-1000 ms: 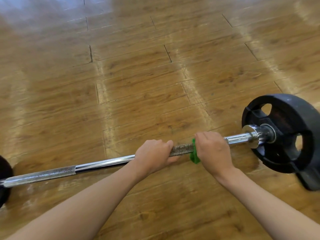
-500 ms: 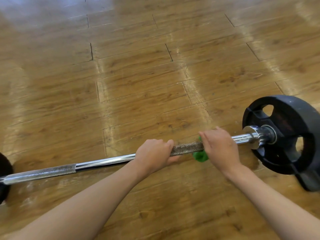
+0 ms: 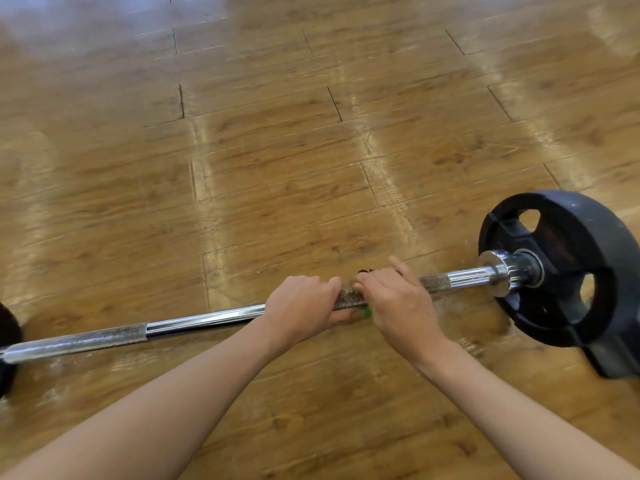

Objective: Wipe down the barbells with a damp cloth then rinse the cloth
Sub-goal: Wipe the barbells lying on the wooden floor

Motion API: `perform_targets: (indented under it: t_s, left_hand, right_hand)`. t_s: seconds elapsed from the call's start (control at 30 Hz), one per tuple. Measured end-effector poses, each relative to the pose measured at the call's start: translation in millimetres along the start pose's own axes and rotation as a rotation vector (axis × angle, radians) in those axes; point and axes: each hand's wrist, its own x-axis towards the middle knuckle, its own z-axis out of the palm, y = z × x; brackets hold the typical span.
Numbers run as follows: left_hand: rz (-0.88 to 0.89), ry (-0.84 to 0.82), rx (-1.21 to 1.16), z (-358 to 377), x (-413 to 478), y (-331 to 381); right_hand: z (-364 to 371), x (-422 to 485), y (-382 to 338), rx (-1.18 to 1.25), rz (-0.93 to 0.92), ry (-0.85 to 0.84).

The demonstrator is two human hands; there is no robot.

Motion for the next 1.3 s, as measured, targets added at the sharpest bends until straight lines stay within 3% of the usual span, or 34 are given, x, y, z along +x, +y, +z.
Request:
perform_targets:
  t_s: [0.17, 0.27, 0.33, 0.4, 0.47, 0.57, 0.63, 0.77, 0.87, 0.93, 1.0, 1.1, 1.2, 1.3]
  left_hand:
    - [-0.012, -0.015, 0.027, 1, -1, 1]
    - [-0.022, 0.003, 0.015, 2, 0, 2]
    - [-0.025, 0.004, 0.012, 2, 0, 2]
    - [-0.025, -0.001, 0.011, 1, 0, 2]
    - [-0.020, -0.013, 0.013, -1, 0, 2]
    - [0.006, 0.004, 0.018, 0, -1, 2]
    - [0.014, 0.003, 0.022, 1, -3, 1]
    - [0.010, -0.009, 0.030, 4, -3, 0]
    - [-0.026, 0.003, 0.019, 6, -1, -1]
    - [-0.032, -0.003, 0.004, 6, 0, -1]
    - [-0.046, -0.010, -0.026, 5, 1, -2]
    - [-0.060, -0.002, -0.045, 0, 1, -3]
    - [-0.064, 0.004, -0.037, 1, 0, -3]
    - [-0.051, 0.020, -0.015, 2, -1, -6]
  right_hand:
    - [-24, 5, 49, -0.185, 0.183, -0.069]
    - [-26, 35, 30, -0.170, 0.384, -0.237]
    - [-21, 55, -2, -0.136, 0.412, -0.365]
    - [-12, 57, -29, -0.102, 0.324, -0.371]
    - [-4, 42, -32, -0.008, 0.212, -0.217]
    - [1, 4, -1, 0.061, -0.057, -0.053]
    - [-5, -9, 26, 0.027, -0.150, -0.056]
    - [-25, 0, 59, -0.070, 0.103, -0.089]
    - [-20, 25, 39, -0.096, 0.340, -0.181]
    - [-14, 44, 11, -0.084, 0.392, -0.279]
    - [-6, 53, -22, -0.041, 0.350, -0.321]
    - [1, 38, -47, 0.047, 0.173, -0.183]
    - [5, 9, -20, 0.049, -0.078, -0.028]
    - [-10, -3, 19, -0.004, -0.049, 0.012]
